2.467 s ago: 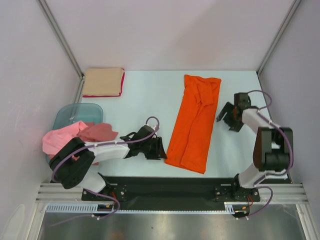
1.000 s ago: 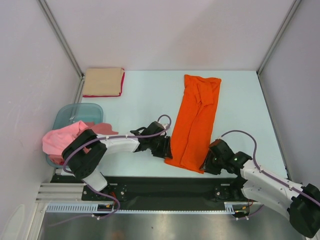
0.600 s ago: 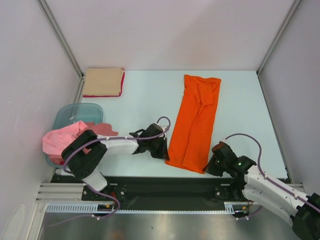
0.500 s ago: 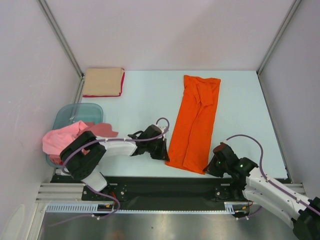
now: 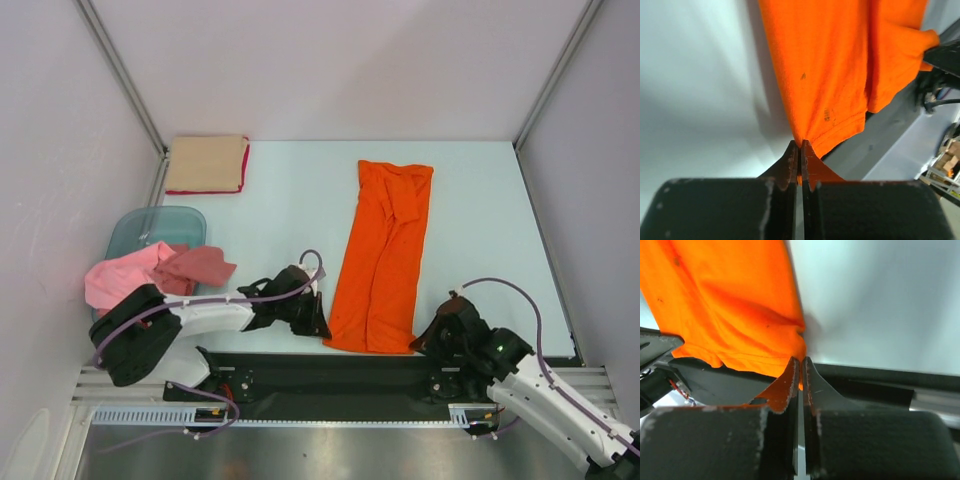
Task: Fold and stack the t-shirts
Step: Fold the tshirt
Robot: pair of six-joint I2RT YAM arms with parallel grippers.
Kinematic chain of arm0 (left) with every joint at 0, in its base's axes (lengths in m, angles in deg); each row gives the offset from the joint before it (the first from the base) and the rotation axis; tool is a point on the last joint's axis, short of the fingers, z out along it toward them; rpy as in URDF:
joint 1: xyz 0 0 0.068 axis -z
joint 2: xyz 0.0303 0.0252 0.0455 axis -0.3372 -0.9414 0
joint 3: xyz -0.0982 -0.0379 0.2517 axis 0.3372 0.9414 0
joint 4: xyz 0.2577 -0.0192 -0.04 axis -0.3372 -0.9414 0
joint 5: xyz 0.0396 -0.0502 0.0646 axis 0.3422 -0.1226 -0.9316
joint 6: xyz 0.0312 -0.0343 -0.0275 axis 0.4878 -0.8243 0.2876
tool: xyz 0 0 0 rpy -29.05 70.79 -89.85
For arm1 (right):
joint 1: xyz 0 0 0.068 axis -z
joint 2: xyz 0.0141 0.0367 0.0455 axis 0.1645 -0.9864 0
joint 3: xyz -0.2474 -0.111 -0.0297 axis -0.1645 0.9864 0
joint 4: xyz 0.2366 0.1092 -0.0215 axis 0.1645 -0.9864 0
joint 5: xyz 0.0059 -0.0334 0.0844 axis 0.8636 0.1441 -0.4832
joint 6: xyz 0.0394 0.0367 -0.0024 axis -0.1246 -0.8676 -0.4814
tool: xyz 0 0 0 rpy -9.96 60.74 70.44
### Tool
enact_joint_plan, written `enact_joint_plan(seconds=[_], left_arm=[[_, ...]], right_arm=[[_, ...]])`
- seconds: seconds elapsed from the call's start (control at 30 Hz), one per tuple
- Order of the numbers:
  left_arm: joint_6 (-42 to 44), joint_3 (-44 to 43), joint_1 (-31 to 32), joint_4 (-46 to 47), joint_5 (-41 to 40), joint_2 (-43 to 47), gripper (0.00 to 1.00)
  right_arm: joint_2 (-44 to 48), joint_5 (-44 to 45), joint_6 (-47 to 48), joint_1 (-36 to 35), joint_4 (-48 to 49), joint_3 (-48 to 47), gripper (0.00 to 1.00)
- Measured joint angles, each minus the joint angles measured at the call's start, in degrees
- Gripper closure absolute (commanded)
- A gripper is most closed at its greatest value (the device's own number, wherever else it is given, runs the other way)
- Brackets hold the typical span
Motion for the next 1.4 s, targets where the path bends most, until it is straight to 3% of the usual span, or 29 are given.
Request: enact_joint_plan(seconds=[0.13, 0.27, 0.4, 0.6, 1.0, 1.4], left_arm=[[-1.46, -1.4, 0.17, -3.26, -0.66, 3.72, 1.0], [-1.46, -10.32, -1.73, -8.02, -1.09, 2.27, 1.0], [-0.94, -24.41, -7.39, -9.73, -0.94, -4.87, 1.0], [-0.17, -41.48, -13.68, -10.99, 0.72, -18.88, 1.0], [-0.17, -57.83, -17.62, -13.64, 3.02, -36.09, 1.0], [-0.22, -63.93, -20.44, -15.04, 3.96, -42.21, 1.0]], right_arm=[[-3.04, 1.7, 1.84, 1.49, -2.03, -5.09, 1.0], [-15.69, -1.01, 9.25, 12.48, 1.49, -14.23, 1.0], [-27.17, -5.77, 17.33, 24.81, 6.82, -20.48, 1.0], [-44.72, -12.02, 26.47, 34.14, 13.57, -30.29, 1.0], [-67.56, -18.78, 33.46, 39.95, 21.77, -44.52, 1.0], [-75.89, -21.81, 35.08, 42.42, 23.37, -49.75, 1.0]])
